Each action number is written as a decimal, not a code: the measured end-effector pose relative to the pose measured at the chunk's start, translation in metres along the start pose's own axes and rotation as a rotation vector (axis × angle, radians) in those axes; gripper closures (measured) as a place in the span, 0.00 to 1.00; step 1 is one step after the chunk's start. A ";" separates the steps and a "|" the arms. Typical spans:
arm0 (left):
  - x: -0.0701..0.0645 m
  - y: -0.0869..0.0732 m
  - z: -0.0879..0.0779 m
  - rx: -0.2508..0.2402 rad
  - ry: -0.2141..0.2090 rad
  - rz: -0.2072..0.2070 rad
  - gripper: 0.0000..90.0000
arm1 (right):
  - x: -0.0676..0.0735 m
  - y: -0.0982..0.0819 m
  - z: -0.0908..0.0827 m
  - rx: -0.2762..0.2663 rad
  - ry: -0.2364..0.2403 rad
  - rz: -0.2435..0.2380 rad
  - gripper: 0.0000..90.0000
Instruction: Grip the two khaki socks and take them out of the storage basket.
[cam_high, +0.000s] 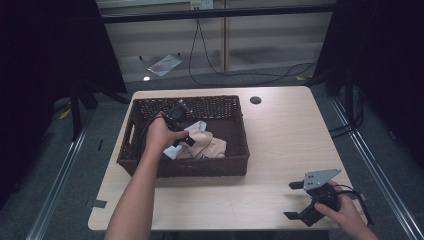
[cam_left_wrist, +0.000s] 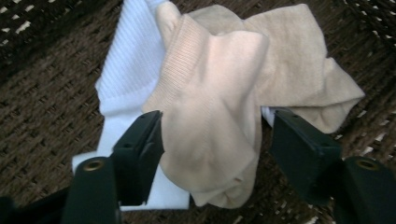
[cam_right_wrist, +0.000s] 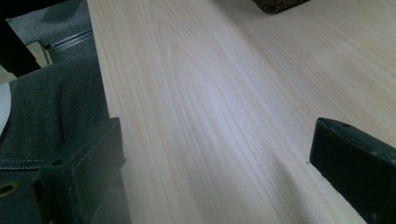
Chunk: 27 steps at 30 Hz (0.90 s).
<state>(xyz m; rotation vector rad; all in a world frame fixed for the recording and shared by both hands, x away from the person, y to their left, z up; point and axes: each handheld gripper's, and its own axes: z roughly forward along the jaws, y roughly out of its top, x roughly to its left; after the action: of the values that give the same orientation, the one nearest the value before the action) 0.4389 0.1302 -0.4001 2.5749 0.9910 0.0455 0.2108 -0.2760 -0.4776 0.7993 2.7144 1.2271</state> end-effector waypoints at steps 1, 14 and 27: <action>0.001 0.000 0.001 -0.007 -0.007 0.009 0.43 | 0.000 0.000 0.000 0.001 0.000 0.000 0.03; 0.000 0.001 0.000 0.028 -0.035 -0.016 0.96 | 0.000 0.000 -0.001 0.001 -0.001 -0.003 0.03; -0.003 0.008 -0.048 -0.020 -0.133 -0.100 0.96 | 0.000 0.000 -0.001 0.002 -0.001 -0.002 0.03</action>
<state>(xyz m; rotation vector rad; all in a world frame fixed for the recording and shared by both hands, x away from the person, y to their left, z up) 0.4336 0.1387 -0.3523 2.4706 1.0616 -0.1400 0.2105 -0.2765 -0.4773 0.7967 2.7155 1.2240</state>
